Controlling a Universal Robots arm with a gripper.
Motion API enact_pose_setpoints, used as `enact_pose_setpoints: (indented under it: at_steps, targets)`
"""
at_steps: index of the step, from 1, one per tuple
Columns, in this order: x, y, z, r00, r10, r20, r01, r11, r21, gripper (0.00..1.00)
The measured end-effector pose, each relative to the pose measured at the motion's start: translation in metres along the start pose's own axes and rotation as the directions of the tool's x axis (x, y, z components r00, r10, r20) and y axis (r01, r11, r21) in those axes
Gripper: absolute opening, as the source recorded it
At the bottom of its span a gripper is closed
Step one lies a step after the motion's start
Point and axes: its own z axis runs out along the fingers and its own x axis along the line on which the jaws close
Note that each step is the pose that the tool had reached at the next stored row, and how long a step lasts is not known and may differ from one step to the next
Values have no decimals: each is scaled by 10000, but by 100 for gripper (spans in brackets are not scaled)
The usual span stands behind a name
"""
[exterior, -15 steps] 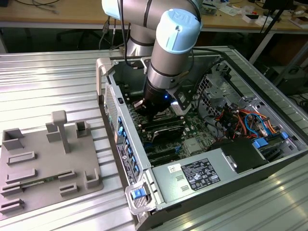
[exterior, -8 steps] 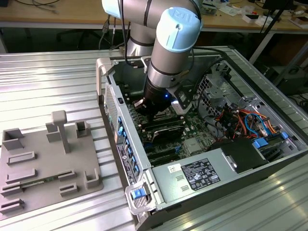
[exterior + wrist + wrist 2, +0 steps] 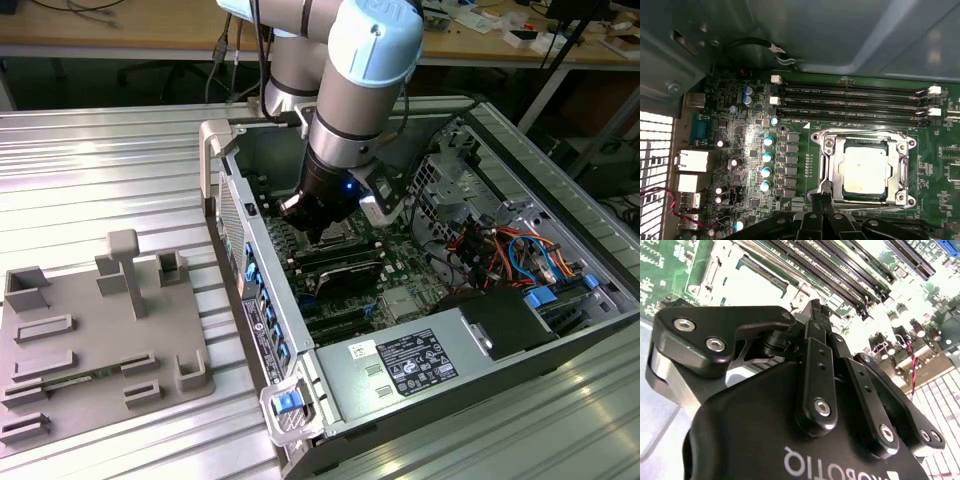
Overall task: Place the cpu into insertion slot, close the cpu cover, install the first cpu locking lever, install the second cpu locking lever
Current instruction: 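Install the second cpu locking lever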
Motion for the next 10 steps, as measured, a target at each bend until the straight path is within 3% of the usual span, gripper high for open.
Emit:
enact_pose_setpoints:
  at_steps: [3, 10]
  targets:
    - [-3, 10, -71, 10000, -1, -3, 1, 10000, 47, 11]
    - [-4, 11, -78, 10000, -2, -4, 2, 10000, 62, 11]
